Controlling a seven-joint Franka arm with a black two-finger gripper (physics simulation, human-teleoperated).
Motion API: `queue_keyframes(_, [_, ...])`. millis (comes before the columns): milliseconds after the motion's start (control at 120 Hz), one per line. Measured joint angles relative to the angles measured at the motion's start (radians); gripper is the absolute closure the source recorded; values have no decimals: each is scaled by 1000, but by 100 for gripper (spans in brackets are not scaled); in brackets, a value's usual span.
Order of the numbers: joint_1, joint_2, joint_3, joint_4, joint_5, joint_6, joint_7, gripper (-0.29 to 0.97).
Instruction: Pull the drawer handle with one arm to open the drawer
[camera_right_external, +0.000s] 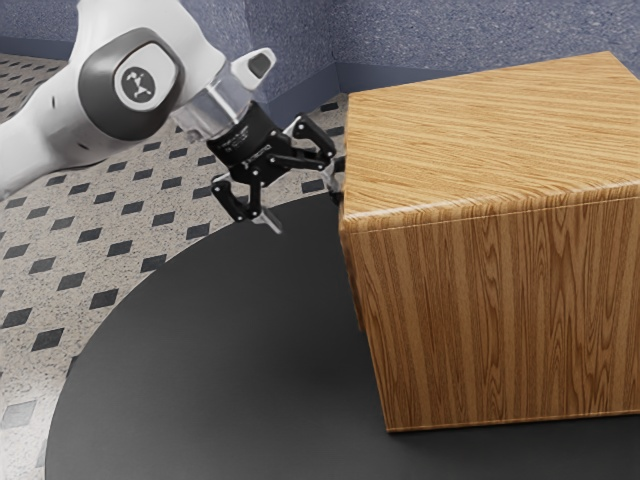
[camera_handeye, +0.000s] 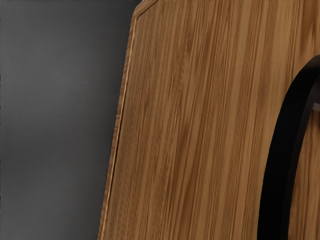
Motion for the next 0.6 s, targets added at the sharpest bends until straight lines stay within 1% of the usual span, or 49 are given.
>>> queue_keyframes(450, [-15,-27,35,-38,-5,-2,12,0])
queue_keyframes(600, [-36,-45,66,-61,-6,-3,15,0])
